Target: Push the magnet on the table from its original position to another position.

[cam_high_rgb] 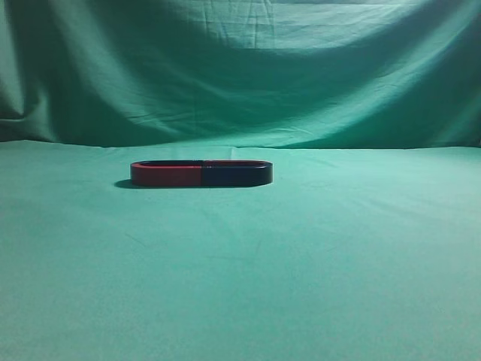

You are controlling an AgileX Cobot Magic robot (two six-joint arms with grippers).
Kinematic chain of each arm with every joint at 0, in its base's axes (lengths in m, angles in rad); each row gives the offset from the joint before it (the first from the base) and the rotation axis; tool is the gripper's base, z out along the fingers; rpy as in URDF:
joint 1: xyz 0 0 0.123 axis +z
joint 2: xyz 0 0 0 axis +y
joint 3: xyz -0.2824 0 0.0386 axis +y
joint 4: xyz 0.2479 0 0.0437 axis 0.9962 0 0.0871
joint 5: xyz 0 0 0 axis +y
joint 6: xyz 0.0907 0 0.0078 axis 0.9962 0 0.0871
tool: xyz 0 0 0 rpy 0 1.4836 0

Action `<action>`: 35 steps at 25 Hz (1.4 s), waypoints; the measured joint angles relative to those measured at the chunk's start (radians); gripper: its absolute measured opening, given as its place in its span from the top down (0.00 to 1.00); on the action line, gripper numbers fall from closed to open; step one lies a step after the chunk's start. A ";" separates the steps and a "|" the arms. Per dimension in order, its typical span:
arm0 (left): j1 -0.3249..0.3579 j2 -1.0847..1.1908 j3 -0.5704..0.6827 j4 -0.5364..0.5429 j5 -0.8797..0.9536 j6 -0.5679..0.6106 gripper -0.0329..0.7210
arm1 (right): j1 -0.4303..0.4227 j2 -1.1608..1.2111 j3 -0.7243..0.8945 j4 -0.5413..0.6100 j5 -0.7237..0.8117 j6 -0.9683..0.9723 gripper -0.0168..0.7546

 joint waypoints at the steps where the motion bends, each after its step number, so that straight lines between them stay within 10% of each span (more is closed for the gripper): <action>1: 0.000 0.000 0.000 0.000 0.000 0.000 0.46 | -0.027 -0.020 0.041 0.000 -0.037 0.000 0.98; 12: 0.000 0.000 0.000 0.000 0.000 0.000 0.46 | -0.284 -0.292 0.482 0.002 -0.340 0.005 0.98; 35: 0.000 0.000 0.000 0.000 0.000 0.000 0.46 | -0.290 -0.297 0.646 0.060 -0.352 0.038 0.98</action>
